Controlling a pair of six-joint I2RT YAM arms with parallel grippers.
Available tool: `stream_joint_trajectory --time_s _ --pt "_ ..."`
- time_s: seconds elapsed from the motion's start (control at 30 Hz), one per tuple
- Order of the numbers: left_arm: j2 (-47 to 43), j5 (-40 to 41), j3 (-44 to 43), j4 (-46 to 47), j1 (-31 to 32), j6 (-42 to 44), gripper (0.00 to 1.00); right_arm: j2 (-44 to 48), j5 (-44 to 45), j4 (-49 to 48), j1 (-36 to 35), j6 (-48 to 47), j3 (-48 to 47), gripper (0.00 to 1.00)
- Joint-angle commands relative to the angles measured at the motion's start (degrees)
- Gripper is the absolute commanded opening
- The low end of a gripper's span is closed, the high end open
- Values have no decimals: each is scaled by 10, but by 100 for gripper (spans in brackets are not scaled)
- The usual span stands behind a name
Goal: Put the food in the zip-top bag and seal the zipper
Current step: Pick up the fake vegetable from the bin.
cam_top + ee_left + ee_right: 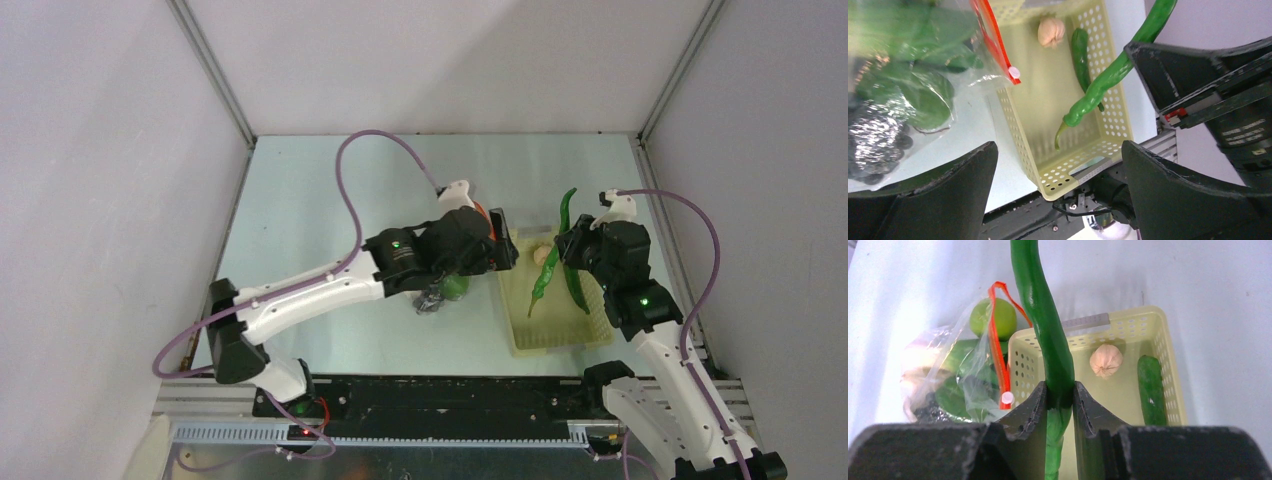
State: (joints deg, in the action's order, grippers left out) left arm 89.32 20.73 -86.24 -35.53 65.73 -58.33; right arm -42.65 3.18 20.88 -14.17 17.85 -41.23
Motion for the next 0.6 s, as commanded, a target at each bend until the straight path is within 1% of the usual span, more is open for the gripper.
stream_joint_trajectory --time_s 0.0,0.03,0.13,0.2,0.27,0.33,0.4,0.47,0.57 --pt "-59 22 46 4 -42 42 100 22 -71 5 10 -42 -2 0" --pt "-69 2 57 24 -60 48 100 24 -94 5 12 -46 -2 0" --pt "-77 -33 80 47 -110 72 100 34 -131 0 14 -63 -1 0" --pt "-71 -36 71 48 -127 92 100 36 -146 -3 16 -70 1 0" --pt "-52 -21 42 23 -134 112 100 33 -150 -4 17 -72 1 0" --pt "-23 -7 -1 -10 -139 132 100 27 -147 -3 18 -72 2 0" --pt "14 6 -66 -47 -141 151 100 24 -143 -3 19 -72 2 0" --pt "72 19 -107 -89 -142 164 100 22 -134 -2 20 -69 3 0" --pt "138 31 -208 -149 -144 174 100 22 -117 1 20 -67 4 0"
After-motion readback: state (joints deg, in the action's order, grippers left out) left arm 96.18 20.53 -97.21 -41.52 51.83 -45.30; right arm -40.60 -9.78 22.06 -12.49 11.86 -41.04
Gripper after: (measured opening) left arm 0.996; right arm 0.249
